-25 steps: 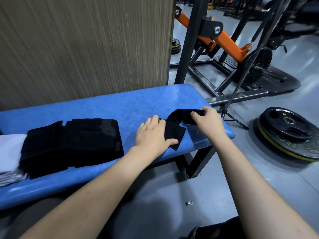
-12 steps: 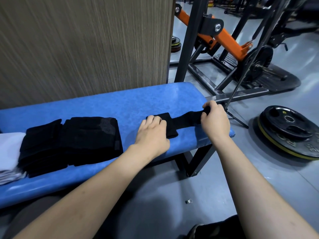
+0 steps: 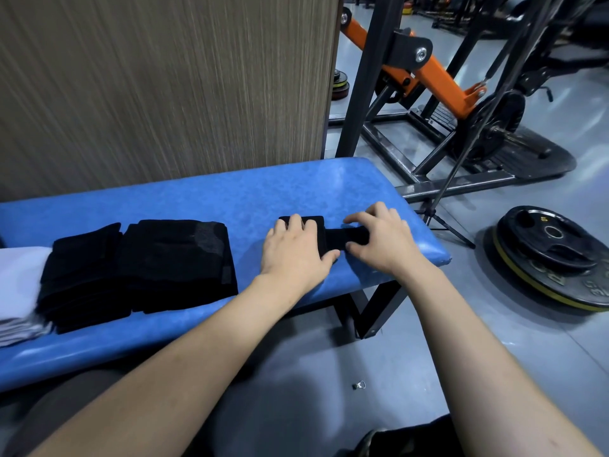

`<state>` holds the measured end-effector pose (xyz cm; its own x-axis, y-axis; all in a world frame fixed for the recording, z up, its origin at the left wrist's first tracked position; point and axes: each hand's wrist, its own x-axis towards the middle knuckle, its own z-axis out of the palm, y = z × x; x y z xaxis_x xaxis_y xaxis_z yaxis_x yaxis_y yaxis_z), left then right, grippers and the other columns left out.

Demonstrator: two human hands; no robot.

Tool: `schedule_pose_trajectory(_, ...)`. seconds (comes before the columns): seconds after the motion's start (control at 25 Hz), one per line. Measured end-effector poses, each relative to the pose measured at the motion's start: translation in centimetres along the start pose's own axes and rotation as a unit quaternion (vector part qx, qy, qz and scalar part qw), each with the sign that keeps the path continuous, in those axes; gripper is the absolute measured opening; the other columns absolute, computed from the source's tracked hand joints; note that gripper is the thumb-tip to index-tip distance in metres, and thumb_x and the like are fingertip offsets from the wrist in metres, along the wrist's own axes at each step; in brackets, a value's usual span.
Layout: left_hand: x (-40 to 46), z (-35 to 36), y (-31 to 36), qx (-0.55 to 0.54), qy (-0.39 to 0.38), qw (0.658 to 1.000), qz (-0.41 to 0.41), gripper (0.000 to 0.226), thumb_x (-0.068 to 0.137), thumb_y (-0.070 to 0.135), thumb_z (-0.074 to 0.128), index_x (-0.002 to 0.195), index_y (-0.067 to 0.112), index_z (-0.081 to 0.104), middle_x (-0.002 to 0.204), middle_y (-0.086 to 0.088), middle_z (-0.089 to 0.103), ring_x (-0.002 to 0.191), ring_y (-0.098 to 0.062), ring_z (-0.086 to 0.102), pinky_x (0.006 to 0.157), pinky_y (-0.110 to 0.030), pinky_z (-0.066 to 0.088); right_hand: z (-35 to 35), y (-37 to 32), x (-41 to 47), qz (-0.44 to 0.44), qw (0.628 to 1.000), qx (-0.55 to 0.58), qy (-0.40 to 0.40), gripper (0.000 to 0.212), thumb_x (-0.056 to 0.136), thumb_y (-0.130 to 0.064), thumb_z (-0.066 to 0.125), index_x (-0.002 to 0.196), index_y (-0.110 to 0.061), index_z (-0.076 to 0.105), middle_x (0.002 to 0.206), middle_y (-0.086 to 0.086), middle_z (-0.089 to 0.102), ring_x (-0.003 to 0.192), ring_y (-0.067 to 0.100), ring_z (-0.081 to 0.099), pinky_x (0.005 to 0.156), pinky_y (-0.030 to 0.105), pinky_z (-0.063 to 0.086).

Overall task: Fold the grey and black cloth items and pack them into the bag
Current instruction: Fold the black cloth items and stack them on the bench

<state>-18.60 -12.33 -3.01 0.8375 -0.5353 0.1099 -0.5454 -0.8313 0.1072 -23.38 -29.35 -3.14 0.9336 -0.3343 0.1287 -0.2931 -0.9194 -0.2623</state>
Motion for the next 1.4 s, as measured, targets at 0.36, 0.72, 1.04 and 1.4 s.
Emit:
schedule_pose_trajectory(0.36,0.9,0.5,0.5,0.015,0.037,0.999,-0.013,0.049,0.086,0.053,0.049,0.116,0.014,0.051,0.116,-0.009,0.049,0.104,-0.032,0.048,0.092,-0.041,0.036,0.2,-0.2,0.0,-0.017,0.996,0.056,-0.065,0.046,0.082,-0.034,0.068,0.126,-0.029,0.061,0.110,-0.003,0.042,0.109,0.020,0.049,0.091,0.038,0.047)
schedule_pose_trajectory(0.72,1.1,-0.4,0.2,-0.114,0.010,0.993,0.034,0.031,0.093,0.020,0.043,0.121,0.029,0.049,0.109,-0.005,0.048,0.098,-0.030,0.050,0.074,-0.038,0.041,-0.2,-1.1,-0.2,-0.014,0.992,0.088,-0.084,0.045,0.079,-0.032,0.072,0.122,-0.026,0.059,0.115,-0.006,0.040,0.097,0.016,0.057,0.079,0.034,0.049)
schedule_pose_trajectory(1.04,1.9,-0.5,-1.1,-0.266,0.020,0.963,-0.030,0.023,0.096,0.030,0.050,0.113,0.025,0.065,0.112,0.005,0.055,0.100,-0.016,0.055,0.081,-0.027,0.038,0.2,-1.8,-0.1,-0.039,0.987,0.130,-0.083,0.049,0.083,-0.033,0.075,0.127,-0.024,0.057,0.119,-0.005,0.049,0.113,0.015,0.054,0.089,0.030,0.043)
schedule_pose_trajectory(1.4,1.6,-2.7,-1.9,-0.499,0.056,0.864,-0.027,0.025,0.086,0.003,0.050,0.094,0.026,0.051,0.084,0.022,0.053,0.077,-0.002,0.049,0.061,-0.011,0.037,-0.1,-2.0,-0.1,-0.060,0.976,0.208,0.001,0.053,0.085,-0.019,0.067,0.133,-0.031,0.046,0.129,-0.010,0.053,0.084,0.007,0.051,0.086,0.039,0.051)
